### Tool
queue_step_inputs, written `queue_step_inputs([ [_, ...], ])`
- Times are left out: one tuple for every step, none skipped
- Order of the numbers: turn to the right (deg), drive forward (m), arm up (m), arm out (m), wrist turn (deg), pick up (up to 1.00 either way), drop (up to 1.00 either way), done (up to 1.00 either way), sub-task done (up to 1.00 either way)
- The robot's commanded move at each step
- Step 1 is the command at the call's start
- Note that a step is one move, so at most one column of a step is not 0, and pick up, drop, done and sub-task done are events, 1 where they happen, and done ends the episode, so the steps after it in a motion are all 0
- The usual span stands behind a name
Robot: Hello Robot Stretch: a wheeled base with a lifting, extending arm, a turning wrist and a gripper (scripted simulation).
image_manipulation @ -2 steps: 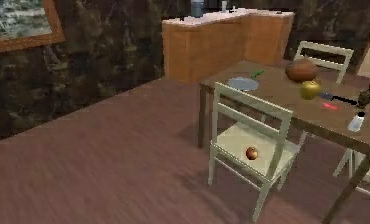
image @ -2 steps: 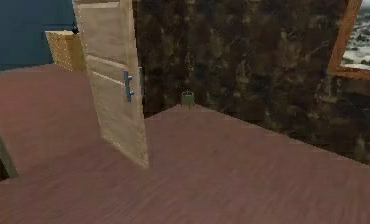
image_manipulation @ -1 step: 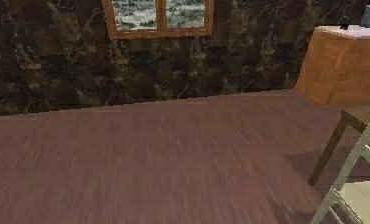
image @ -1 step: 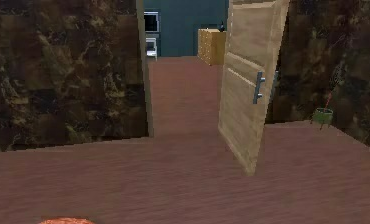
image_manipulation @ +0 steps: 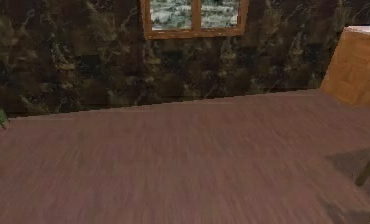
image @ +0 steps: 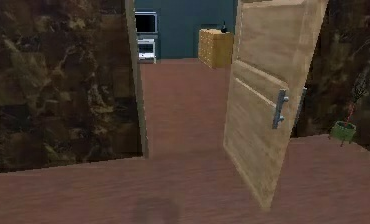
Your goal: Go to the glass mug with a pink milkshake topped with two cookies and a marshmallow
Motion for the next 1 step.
queue_step_inputs([
  [0.0,1.00,0.00,0.00,0.0,0.00,0.00,0.00,0.00],
])
